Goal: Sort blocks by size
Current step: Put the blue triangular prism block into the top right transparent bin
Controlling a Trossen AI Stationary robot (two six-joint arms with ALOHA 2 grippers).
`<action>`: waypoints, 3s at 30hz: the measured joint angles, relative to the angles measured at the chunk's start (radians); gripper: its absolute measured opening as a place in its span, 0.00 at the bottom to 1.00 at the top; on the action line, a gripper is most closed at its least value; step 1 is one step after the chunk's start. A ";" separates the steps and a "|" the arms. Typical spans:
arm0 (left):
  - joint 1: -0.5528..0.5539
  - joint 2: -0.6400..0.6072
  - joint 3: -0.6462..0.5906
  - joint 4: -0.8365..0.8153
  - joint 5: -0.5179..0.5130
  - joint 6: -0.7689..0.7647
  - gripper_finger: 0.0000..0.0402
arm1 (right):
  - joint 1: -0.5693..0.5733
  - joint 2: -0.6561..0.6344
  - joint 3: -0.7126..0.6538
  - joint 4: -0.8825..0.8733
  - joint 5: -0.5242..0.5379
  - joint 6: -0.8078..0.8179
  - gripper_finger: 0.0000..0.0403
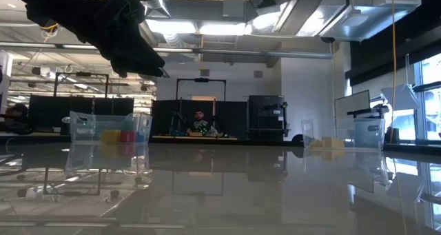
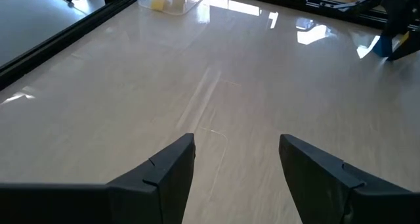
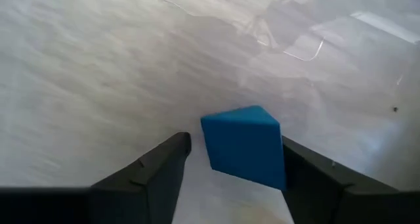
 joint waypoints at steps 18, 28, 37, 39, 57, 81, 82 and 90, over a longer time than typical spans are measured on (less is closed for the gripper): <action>-0.001 0.000 0.000 -0.001 0.000 0.024 0.52 | -0.003 0.003 0.010 0.043 0.172 -0.095 0.21; -0.001 0.000 0.000 -0.001 0.000 0.035 0.52 | -0.030 0.001 0.064 0.002 0.327 -0.125 0.19; -0.001 0.000 0.000 -0.001 0.000 0.035 0.52 | -0.146 -0.009 0.073 -0.035 0.329 -0.247 0.19; -0.001 0.000 0.000 -0.001 0.000 0.035 0.52 | -0.179 -0.023 0.074 -0.055 0.331 -0.277 0.19; -0.001 0.000 0.000 0.000 0.000 0.035 0.52 | -0.638 -0.443 0.076 -0.438 0.616 -0.643 0.19; -0.001 0.000 0.000 -0.003 0.000 0.018 0.52 | -1.600 -0.434 0.021 0.059 0.502 -1.647 0.19; -0.001 0.000 0.000 -0.005 0.000 0.018 0.52 | -1.616 -0.423 0.017 0.068 0.509 -1.657 0.19; -0.001 0.000 0.000 -0.009 0.000 0.011 0.52 | -1.668 -0.356 0.011 0.089 0.519 -1.758 0.24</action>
